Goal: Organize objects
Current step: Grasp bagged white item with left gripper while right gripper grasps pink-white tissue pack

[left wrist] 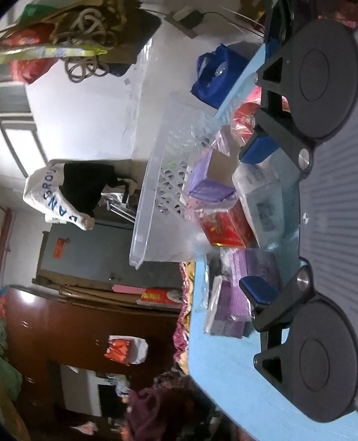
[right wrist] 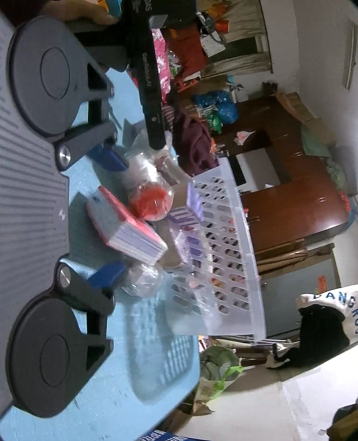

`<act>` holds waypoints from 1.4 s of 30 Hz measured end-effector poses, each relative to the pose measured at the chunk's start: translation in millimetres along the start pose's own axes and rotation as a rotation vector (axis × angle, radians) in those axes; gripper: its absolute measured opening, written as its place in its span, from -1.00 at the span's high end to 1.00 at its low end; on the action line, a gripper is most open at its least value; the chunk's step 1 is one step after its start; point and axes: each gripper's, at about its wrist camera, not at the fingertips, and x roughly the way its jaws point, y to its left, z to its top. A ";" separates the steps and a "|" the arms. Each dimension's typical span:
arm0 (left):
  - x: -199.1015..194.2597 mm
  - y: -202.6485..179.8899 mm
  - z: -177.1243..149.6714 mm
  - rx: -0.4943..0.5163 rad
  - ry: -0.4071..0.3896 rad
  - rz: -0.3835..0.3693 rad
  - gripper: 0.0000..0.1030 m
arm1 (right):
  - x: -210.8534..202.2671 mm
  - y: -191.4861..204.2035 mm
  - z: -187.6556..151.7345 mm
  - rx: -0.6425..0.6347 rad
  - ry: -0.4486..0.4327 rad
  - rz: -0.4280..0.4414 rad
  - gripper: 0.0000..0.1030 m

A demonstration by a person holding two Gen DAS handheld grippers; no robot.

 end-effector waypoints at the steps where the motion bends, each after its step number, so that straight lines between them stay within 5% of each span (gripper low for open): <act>1: 0.0 -4.1 -1.9 0.024 0.001 0.011 -0.77 | 1.5 -0.7 0.3 0.005 0.011 0.005 -0.13; 3: 2.0 -9.9 -3.3 0.057 0.008 0.042 -0.77 | 4.0 -1.3 -1.4 0.014 0.033 0.029 0.12; 7: -3.1 -11.4 -7.5 0.063 0.001 0.065 -0.76 | -6.7 -2.3 -3.8 0.003 -0.001 0.032 0.24; 11: -10.8 -12.1 -12.4 0.081 0.001 0.059 -0.54 | -22.4 3.7 -7.2 -0.055 -0.024 -0.005 0.25; 20: -28.6 -17.7 -36.7 0.143 0.010 0.108 -0.67 | -29.9 -2.8 -11.4 -0.089 -0.023 -0.039 0.25; 29: -12.5 -28.8 -29.2 0.100 0.032 0.131 -0.66 | -28.2 -2.1 -11.6 -0.108 -0.021 -0.056 0.25; 32: -13.2 -27.5 -31.5 0.094 0.031 0.126 -0.52 | -28.3 -3.9 -11.6 -0.106 -0.023 -0.056 0.25; 36: -11.0 -24.1 -32.6 0.080 0.043 0.113 -0.03 | -28.5 -2.7 -12.3 -0.105 -0.024 -0.060 0.25; 42: -13.6 -27.2 -37.8 0.087 0.010 0.115 0.01 | -30.5 -4.7 -10.7 -0.106 -0.029 -0.065 0.25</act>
